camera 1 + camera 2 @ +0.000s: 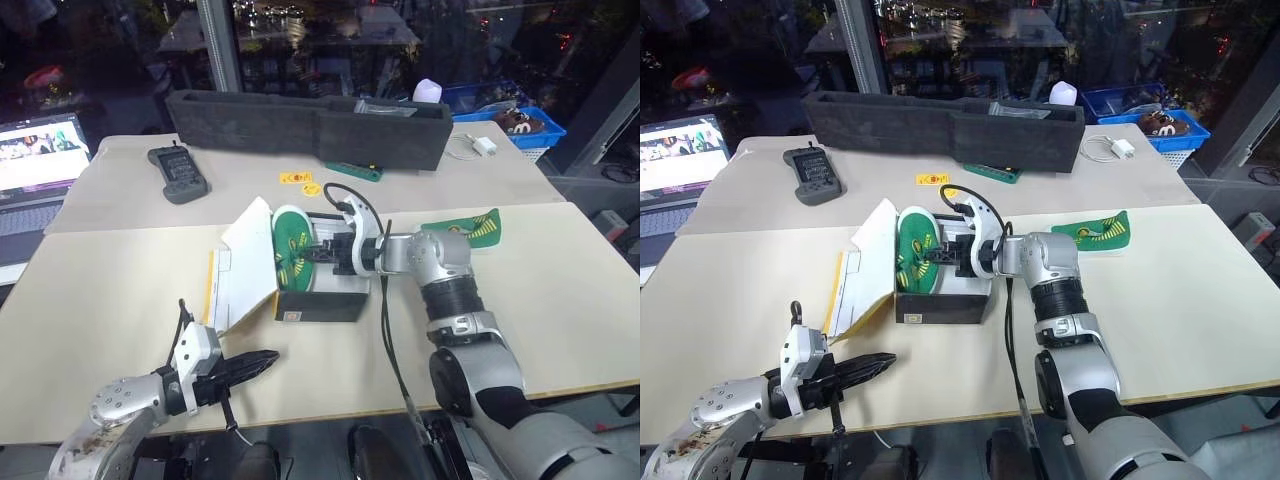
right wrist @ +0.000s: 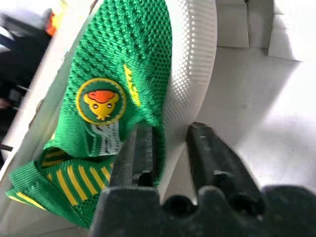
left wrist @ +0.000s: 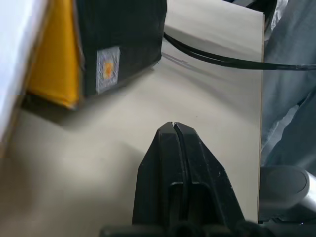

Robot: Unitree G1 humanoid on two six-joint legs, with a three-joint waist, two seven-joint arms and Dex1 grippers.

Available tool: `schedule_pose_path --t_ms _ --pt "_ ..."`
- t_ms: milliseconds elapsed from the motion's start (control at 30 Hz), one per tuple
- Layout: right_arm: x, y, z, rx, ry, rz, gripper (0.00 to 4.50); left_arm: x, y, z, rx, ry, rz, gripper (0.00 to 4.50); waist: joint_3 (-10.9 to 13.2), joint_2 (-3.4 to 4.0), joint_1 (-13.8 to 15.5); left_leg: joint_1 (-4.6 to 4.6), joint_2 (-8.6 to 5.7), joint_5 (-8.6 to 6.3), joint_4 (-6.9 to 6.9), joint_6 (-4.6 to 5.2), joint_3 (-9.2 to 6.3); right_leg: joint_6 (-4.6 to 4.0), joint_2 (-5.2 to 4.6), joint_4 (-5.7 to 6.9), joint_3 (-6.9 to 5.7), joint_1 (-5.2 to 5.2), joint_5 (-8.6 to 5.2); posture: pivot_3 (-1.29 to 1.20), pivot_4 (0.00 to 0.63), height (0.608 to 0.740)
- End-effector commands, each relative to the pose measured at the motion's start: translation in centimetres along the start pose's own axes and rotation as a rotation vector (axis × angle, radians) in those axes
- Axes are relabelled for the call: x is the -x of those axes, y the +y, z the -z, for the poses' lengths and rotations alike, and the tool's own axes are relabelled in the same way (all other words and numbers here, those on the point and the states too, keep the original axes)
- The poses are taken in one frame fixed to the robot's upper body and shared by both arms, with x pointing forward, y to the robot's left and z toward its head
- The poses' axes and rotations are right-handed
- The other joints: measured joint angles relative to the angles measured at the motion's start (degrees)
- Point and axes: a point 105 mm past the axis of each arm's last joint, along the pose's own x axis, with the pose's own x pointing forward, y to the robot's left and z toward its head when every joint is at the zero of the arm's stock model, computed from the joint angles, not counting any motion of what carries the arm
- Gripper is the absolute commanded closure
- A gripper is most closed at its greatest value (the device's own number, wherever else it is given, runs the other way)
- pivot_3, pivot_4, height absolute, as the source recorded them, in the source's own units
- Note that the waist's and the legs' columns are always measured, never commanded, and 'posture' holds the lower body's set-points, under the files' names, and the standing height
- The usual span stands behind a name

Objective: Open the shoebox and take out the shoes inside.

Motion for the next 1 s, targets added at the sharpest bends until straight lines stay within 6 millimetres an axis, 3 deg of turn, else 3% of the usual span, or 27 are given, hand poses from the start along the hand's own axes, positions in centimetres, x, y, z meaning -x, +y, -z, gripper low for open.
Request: schedule_pose_path --t_ms 33,133,333,433,567,767,1000 --pt "0.6 2.4 -2.6 0.378 -0.045 0.014 1.79 -0.2 -0.4 -1.1 -0.032 -0.026 0.01 4.5 0.0 0.02 0.0 -0.01 0.0 0.0 0.0 0.0 0.0 0.0 0.0 0.0 0.0 -0.02 0.0 0.0 0.15 0.72" --pt "1.8 3.8 -4.2 0.525 -0.058 -0.003 1.79 -0.4 -0.5 -1.2 -0.028 -0.032 0.003 4.5 0.0 0.03 -0.1 0.01 0.01 0.0 0.0 0.0 0.01 0.0 0.01 0.03 0.01 -0.04 0.0 0.0 0.15 0.72" --pt "3.5 3.9 -5.0 0.564 -0.037 -0.068 1.79 -0.5 -0.7 -1.0 -0.02 -0.031 0.007 4.5 0.0 0.05 0.1 0.0 0.0 0.0 0.0 0.0 0.01 0.0 0.0 0.01 0.0 -0.03 0.0 0.0 0.15 0.72" --pt "3.8 3.5 -4.7 0.487 -0.026 -0.129 1.79 -0.6 -0.5 -1.0 -0.021 -0.033 0.004 4.5 0.0 0.04 0.1 0.01 0.0 0.0 0.0 0.0 0.01 0.0 0.0 0.01 0.0 -0.01 0.0 0.0 0.15 0.72" --pt "2.8 1.5 -3.8 0.256 -0.033 -0.143 1.79 -0.6 -0.2 -1.1 -0.027 -0.034 0.0 4.5 0.0 0.04 0.0 0.07 0.0 0.0 0.0 0.0 0.01 0.0 0.01 0.02 0.01 0.04 0.0 0.0 0.15 0.72" --pt "1.9 1.6 -4.0 -0.04 -0.143 -0.23 1.79 -0.4 0.0 -1.3 -0.033 -0.034 -0.002 4.5 0.0 0.03 -0.6 0.09 0.02 -0.01 0.0 0.01 0.01 -0.01 0.03 0.05 0.02 0.05 0.01 0.0 0.15 0.72" --pt "1.4 1.4 -4.6 -0.127 -0.25 -0.187 1.79 0.1 0.0 -1.3 -0.035 -0.028 -0.003 4.5 0.0 0.04 -0.6 0.06 0.02 -0.01 0.0 0.01 0.01 -0.01 0.03 0.04 0.01 0.05 0.0 0.0 0.15 0.72"
